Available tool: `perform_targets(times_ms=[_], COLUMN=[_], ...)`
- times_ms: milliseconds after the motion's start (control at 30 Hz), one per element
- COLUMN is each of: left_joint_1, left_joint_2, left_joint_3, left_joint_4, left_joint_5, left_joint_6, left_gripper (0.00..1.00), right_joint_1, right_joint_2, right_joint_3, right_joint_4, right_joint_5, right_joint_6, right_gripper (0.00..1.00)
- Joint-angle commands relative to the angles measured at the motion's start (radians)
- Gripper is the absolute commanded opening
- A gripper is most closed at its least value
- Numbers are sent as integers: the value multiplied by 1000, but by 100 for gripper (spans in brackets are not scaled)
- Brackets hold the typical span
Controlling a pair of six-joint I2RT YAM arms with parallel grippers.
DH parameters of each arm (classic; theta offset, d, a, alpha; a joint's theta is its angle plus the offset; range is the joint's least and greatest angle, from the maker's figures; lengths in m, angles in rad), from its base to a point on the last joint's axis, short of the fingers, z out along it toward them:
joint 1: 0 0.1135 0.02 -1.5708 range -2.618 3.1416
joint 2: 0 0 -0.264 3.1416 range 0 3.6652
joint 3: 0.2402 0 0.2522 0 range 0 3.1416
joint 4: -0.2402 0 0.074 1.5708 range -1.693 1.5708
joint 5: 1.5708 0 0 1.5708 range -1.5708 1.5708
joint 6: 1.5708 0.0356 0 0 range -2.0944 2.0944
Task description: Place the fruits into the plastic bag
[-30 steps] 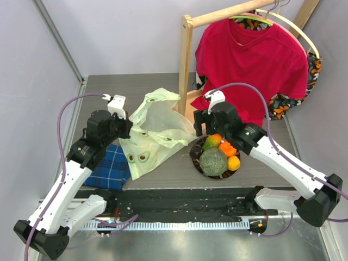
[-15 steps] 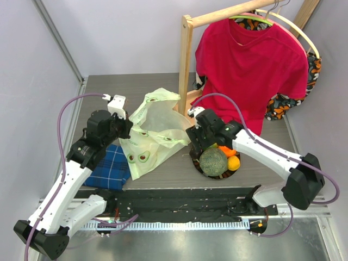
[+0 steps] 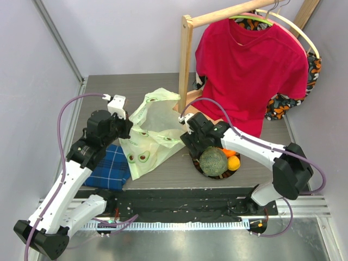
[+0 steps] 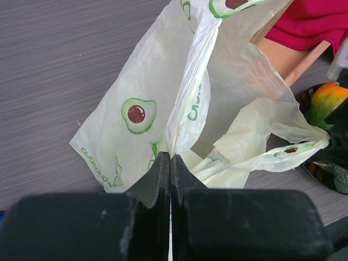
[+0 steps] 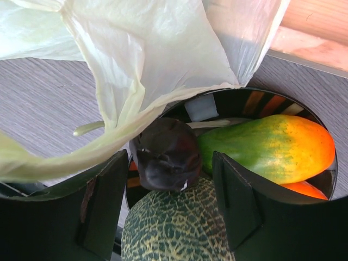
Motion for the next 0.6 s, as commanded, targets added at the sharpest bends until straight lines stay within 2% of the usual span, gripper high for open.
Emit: perform_targets(times_ms=[0,200,333,567], left_joint_1=[2,2,3,2], left_joint_2=[-10,-5,-5,-1], left_joint_3=[2,2,4,4], left_joint_4=[34,34,34,34], left_joint_5=[-7,-2,-4,1], left_joint_6=[-4,-6,-6,-8], left_gripper=[0,0,0,0], right_joint_1=[5,5,4,5], right_joint_2=[25,42,54,10], right_joint_3=[26,26,23,20], right_joint_4=[34,34,36,46], right_joint_5=[1,1,-2,-18], right_joint_6=[-37,-42,-42,-42], right_gripper=[69,65,53,40])
